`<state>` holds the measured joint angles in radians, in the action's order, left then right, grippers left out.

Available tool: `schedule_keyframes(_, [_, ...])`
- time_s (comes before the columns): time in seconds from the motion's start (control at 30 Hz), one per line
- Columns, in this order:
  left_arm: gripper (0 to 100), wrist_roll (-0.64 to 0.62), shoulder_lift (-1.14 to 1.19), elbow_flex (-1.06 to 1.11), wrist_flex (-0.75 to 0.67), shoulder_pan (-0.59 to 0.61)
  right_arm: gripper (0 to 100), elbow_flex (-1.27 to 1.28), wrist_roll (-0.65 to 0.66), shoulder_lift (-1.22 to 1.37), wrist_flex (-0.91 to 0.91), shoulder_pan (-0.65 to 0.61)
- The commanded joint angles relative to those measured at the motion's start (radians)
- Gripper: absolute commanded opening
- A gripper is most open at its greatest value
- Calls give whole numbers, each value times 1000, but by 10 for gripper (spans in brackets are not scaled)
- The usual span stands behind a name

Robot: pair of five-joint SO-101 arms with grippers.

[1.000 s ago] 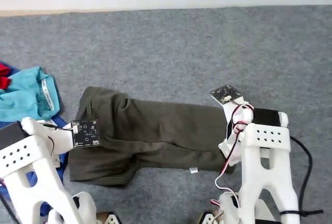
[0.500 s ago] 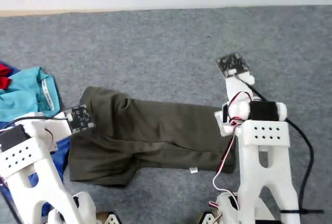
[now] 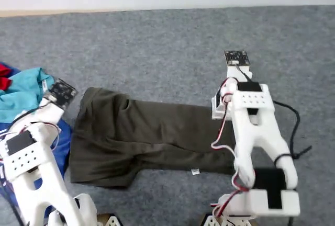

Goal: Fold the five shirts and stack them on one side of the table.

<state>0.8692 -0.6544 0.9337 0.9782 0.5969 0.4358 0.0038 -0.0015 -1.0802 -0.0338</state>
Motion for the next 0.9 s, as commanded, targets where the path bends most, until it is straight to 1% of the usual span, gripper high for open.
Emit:
schedule_keyframes(0.0, [76,-83,-25,-7,-18,5,224,-121,-12,62,-24,-7])
schedule_keyframes(0.2, [76,-97,-25,12,-26,-2,224,-215,-9,183,-31,2])
schedule_keyframes(0.33, [76,-94,-25,50,-83,0,222,-253,-9,269,-31,18])
schedule_keyframes(0.4, [76,-94,-25,70,-115,0,196,-267,-9,306,-31,24])
schedule_keyframes(0.47, [76,-92,-25,77,-140,0,142,-281,-3,331,-33,25])
schedule_keyframes(0.6, [76,-92,-25,76,-163,-2,10,-322,115,352,-61,27])
schedule_keyframes(0.7, [76,-92,-23,77,-173,-20,9,-344,153,344,-53,54])
schedule_keyframes(0.87, [76,-92,-25,74,-173,-51,9,-451,166,366,-51,127])
